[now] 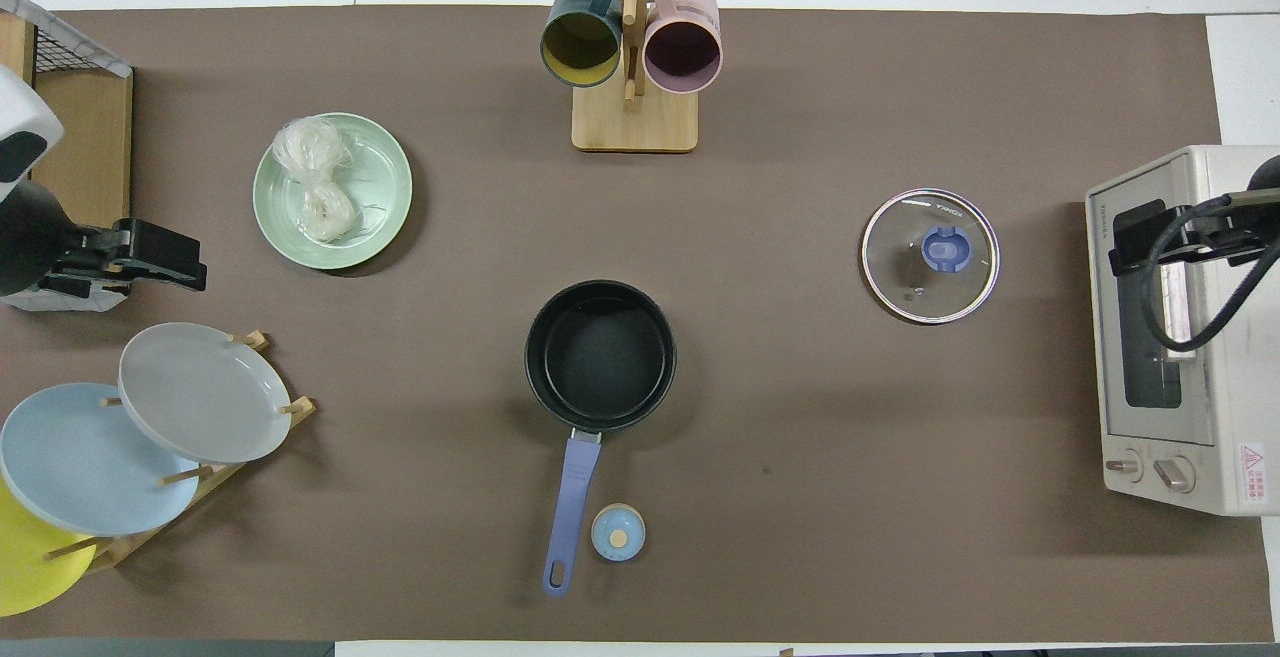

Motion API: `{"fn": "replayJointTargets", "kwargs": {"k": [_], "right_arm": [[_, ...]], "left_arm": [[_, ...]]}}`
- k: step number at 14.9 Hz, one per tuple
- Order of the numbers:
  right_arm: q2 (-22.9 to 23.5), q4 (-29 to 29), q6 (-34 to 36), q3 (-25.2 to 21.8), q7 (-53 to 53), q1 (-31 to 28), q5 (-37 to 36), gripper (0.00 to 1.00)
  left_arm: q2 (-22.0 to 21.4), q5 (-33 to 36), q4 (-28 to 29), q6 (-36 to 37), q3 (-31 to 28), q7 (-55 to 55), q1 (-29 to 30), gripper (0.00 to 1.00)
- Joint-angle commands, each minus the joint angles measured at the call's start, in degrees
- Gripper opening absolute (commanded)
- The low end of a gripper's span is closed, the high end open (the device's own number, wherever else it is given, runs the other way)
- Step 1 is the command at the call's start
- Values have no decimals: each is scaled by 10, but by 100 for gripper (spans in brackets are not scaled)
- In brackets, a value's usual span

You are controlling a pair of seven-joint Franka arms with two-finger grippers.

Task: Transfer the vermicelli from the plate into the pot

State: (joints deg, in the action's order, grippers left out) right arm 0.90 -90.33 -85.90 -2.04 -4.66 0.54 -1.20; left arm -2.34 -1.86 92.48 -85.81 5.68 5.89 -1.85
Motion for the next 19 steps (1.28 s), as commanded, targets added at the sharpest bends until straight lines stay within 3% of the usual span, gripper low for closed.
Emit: {"fn": "replayJointTargets", "kwargs": {"k": [1,12,15,19], "right_arm": [[-10,-11,-9,4,-11,-5,6,100],[-19,-20,9,3,-23,-7,15,100],[-8,-40,-51,4,-23,11,9,100],[42,-76,-162,5,-20,28,13,100]], "left_arm": [[0,5,-1,-6,1,4,2,100],[0,4,-2,-5,1,5,2,100],[2,3,-5,-7,2,6,-3,100],[1,4,0,-18,2,1,-3,100]]}}
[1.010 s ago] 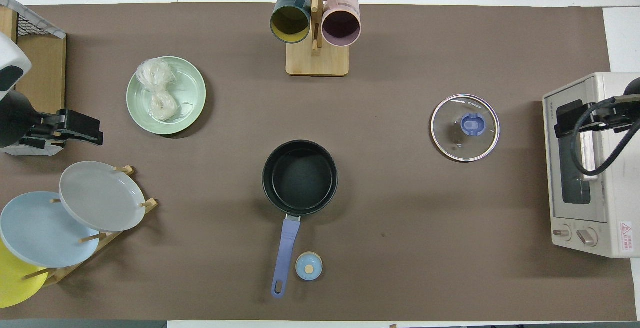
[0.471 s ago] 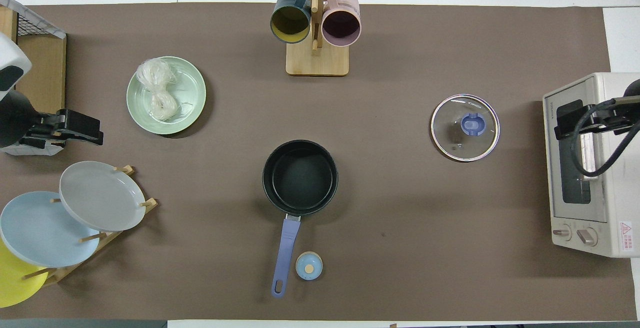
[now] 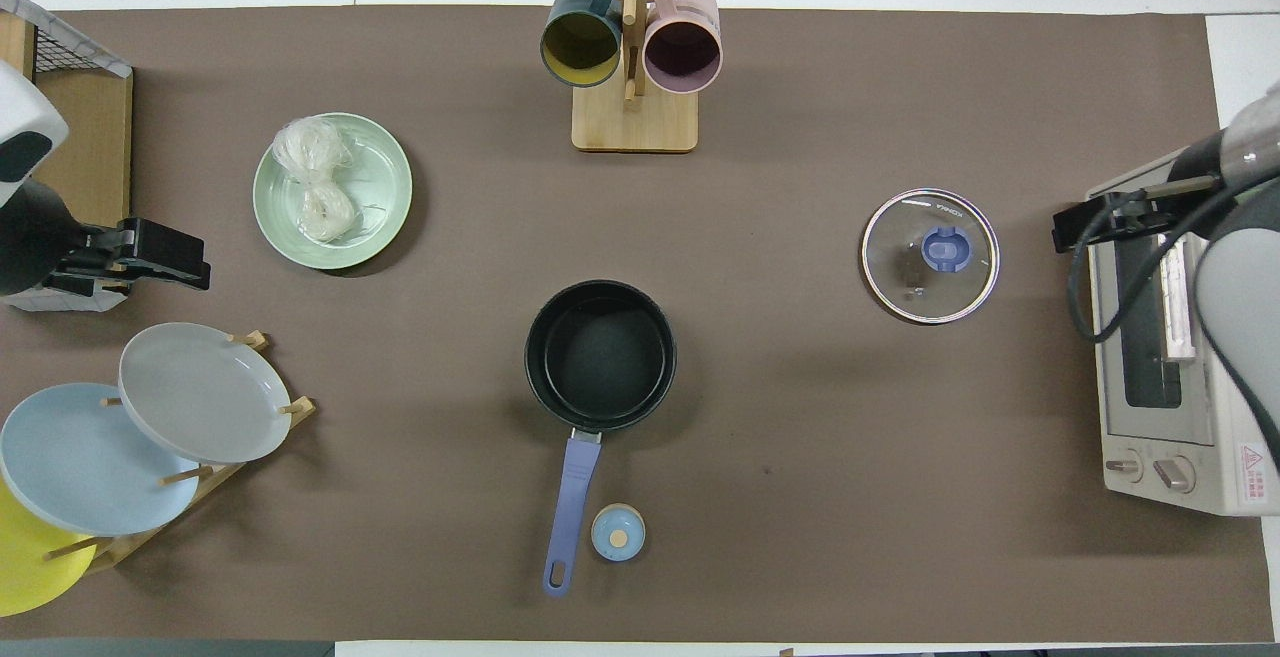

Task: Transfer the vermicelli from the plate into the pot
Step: 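Reach the right gripper to the glass lid knob and lift it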

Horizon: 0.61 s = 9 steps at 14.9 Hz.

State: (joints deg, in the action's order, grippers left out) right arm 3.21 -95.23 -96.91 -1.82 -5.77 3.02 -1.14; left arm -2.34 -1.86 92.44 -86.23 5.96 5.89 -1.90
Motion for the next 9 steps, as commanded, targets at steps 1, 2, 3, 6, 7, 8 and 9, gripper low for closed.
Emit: {"fn": "replayJointTargets", "kwargs": {"k": [1,2,3,6,7,8,9], "right_arm": [[23,-45,-82,3,-11,5,12,100],[28,-61,-99,3,-12,5,12,100],[31,-73,-118,4,-12,6,13,100],[55,-81,-155,4,-12,14,13,100],[58,-85,-166,4,-12,14,13,100],[59,-101,-185,4,-12,15,13,100],[56,-128,-214,4,-13,16,13,100]], "left_arm": [[0,4,2,-13,-1,2,-3,100],[0,4,1,-9,0,4,-5,100],[0,4,1,-8,1,5,-6,100],[-1,4,1,-7,1,3,-6,100],[0,4,2,-7,1,1,-6,100],[0,4,1,-9,1,0,-6,100],[0,4,1,-10,1,0,-5,100]]}}
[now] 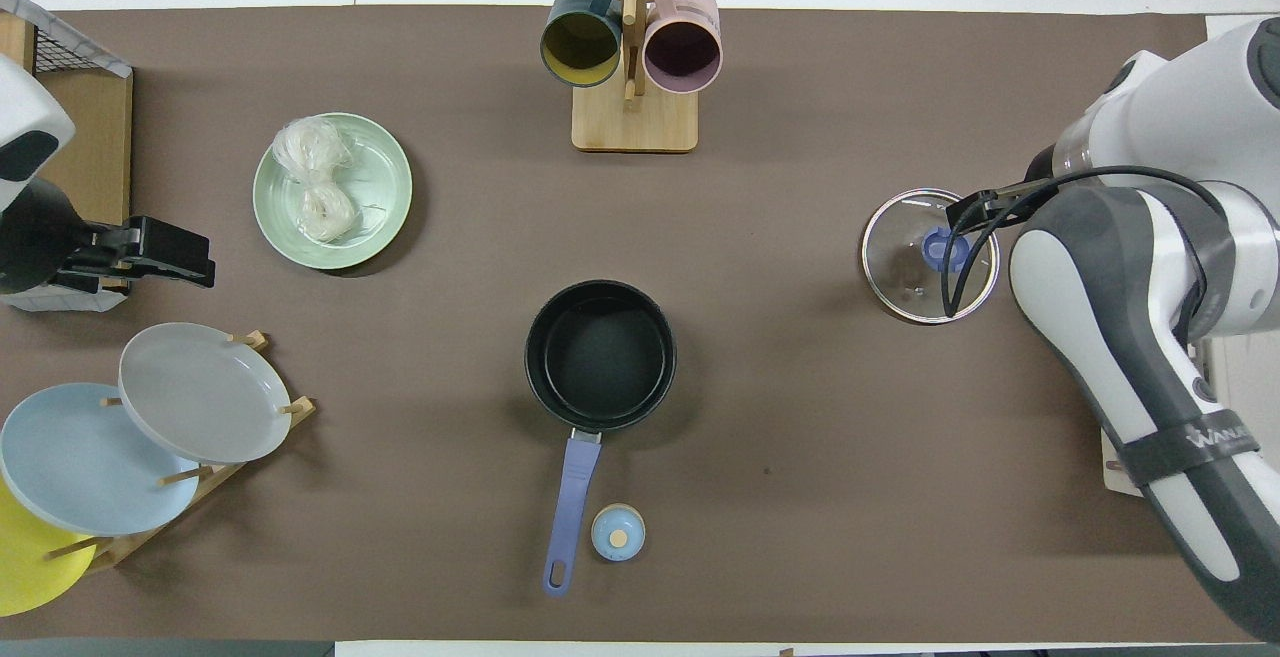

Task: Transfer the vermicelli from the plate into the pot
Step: 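Reach the right gripper to the glass lid knob and lift it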

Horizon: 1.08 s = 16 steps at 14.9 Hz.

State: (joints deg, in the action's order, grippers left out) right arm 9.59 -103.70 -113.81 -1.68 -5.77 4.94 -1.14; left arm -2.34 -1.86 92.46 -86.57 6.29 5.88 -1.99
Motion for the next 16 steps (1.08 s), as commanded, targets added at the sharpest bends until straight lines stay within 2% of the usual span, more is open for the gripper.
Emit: {"fn": "replayJointTargets", "kwargs": {"k": [1,7,10,13,15,16], "right_arm": [[-9,-61,-67,3,-15,-3,13,100],[31,-80,-124,3,-39,2,15,100],[55,-79,-140,3,-39,0,24,100],[71,-79,-148,3,-22,1,28,100],[76,-79,-149,3,-19,2,28,100],[78,-79,-149,3,-20,2,27,100]], "left_arm": [[0,4,1,-7,-3,-1,-4,100],[0,4,1,-9,-1,9,-5,100],[-1,5,9,-46,-1,25,-3,100],[-19,5,63,-78,-1,40,3,100],[6,4,68,-111,-1,40,3,100],[34,4,63,-129,0,40,2,100]]}}
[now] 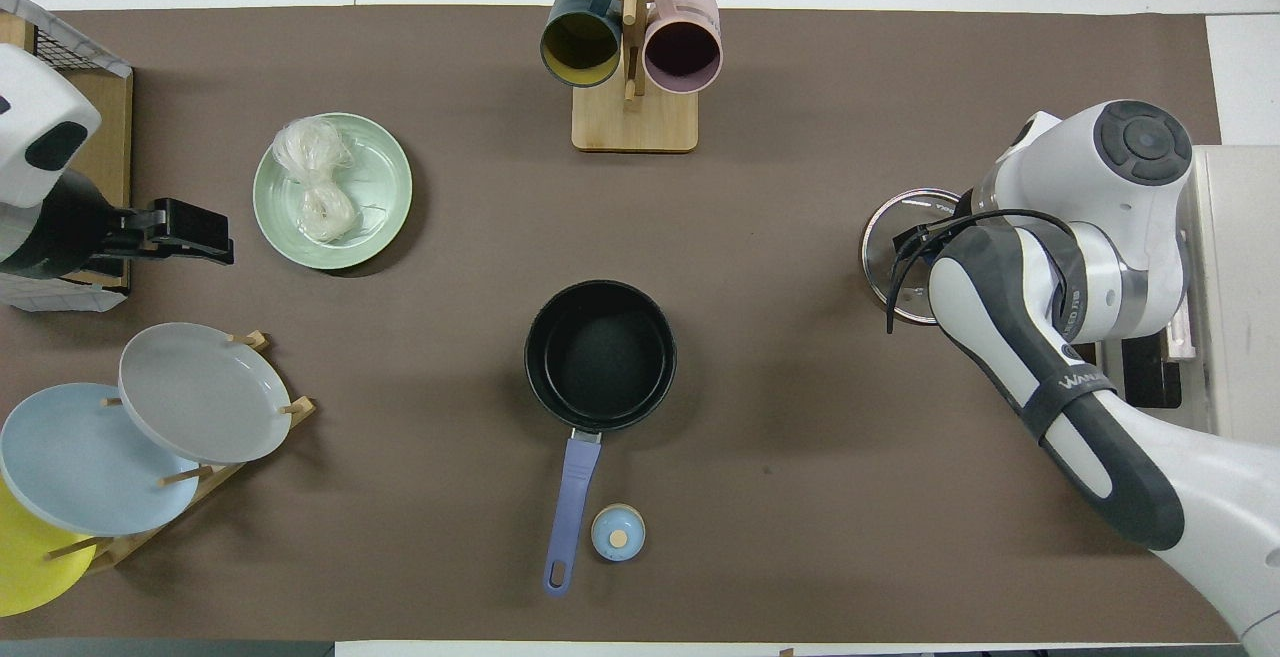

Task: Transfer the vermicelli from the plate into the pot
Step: 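Grasp the vermicelli on the green plate with the left gripper and lift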

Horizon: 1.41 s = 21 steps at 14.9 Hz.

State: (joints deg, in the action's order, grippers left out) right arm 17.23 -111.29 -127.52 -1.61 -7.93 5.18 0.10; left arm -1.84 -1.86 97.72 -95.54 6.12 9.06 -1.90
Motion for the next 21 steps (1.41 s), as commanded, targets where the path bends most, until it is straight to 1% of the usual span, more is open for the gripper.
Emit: {"fn": "replayJointTargets", "kwargs": {"k": [1,3,4,6,7,8,9,10,12,13,14,16,19,21], "right_arm": [[2,-3,-12,2,2,-1,15,100],[3,-3,-12,2,2,-1,15,100],[3,-4,-12,2,1,-1,15,100],[3,-5,-12,2,-2,-1,15,95],[3,-5,-12,2,-4,-1,14,90],[3,-5,-12,2,-5,-1,14,82],[4,-4,-10,2,-8,0,13,72],[4,-3,-7,2,-12,-1,12,63],[4,-1,-2,2,-16,0,11,47],[4,0,0,2,-16,0,10,39],[4,2,2,2,-16,1,10,34],[4,17,23,3,-16,4,9,33],[4,74,88,3,-4,31,10,33],[4,102,119,3,16,45,10,33]], "left_arm": [[61,-1,0,-53,2,8,-1,100],[145,-6,-36,-96,2,7,-3,100],[172,-2,-44,-122,1,6,-1,100],[219,10,-46,-163,-1,6,3,100],[240,18,-52,-181,-1,7,3,100],[265,18,-73,-184,-1,8,2,100],[285,18,-90,-186,-1,9,3,100],[294,15,-90,-198,-1,10,4,100],[299,18,-82,-224,-2,34,4,100],[304,20,-81,-229,-2,45,4,100],[305,20,-76,-231,-3,47,4,100],[306,23,-61,-249,-15,58,0,100],[306,30,-39,-274,-17,85,-5,100],[306,30,-27,-292,-17,87,-6,100]]}}
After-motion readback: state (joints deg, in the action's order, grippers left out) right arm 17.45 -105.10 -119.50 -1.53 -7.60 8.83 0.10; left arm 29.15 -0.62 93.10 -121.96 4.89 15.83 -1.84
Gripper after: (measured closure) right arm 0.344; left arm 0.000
